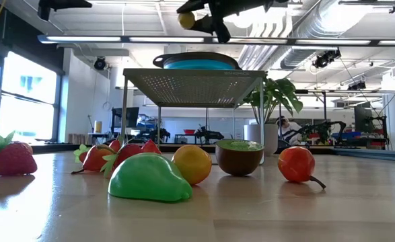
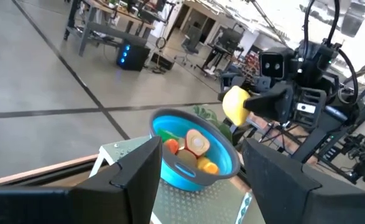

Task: Pick & Place Fruit
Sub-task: Put the yellow lemon in the blue bowl on the shelf

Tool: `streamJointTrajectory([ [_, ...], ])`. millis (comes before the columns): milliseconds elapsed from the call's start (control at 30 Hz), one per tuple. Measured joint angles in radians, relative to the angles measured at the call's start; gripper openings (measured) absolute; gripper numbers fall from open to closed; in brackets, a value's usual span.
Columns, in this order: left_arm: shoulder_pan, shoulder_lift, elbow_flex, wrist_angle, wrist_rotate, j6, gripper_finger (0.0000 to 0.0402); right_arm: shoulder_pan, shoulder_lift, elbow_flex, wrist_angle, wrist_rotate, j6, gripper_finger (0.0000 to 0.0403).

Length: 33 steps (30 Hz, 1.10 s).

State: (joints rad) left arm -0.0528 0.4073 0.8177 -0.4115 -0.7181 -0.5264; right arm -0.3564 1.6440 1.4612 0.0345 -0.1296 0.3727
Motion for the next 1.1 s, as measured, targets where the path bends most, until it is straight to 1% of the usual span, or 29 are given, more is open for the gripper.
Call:
streamJointTrajectory([
  [167,0.0,0.0,0.0,-0.002,0.0,0.026,0.0216,0.016,0.0,0.0,-0.045,0.001,-0.012,0.0205],
  [267,0.0,0.001,0.0,-0.002,0.0,0.026,0.0216,0.034,0.0,0.0,-0.102,0.014,-0.035,0.0205],
  [467,0.0,0.002,0.0,-0.004,0.0,0.033,0.0216,0.064,0.001,0.0,-0.238,0.099,-0.097,0.0205],
  [567,0.0,0.002,0.0,-0.008,0.0,0.033,0.0216,0.069,0.0,0.0,-0.299,0.172,-0.129,0.0205],
  [733,0.0,0.002,0.0,-0.008,0.0,0.032,0.0216,0.068,0.0,0.0,-0.328,0.228,-0.153,0.0205],
  [833,0.0,0.002,0.0,-0.009,-0.001,0.032,0.0216,0.071,0.0,0.0,-0.36,0.284,-0.192,0.0205],
  [967,0.0,0.002,0.0,-0.011,-0.001,0.032,0.0216,0.073,0.0,0.0,-0.384,0.288,-0.218,0.0207],
  [1100,0.0,0.002,0.0,-0.011,-0.001,0.032,0.0216,0.072,0.0,0.0,-0.389,0.285,-0.22,0.0229],
])
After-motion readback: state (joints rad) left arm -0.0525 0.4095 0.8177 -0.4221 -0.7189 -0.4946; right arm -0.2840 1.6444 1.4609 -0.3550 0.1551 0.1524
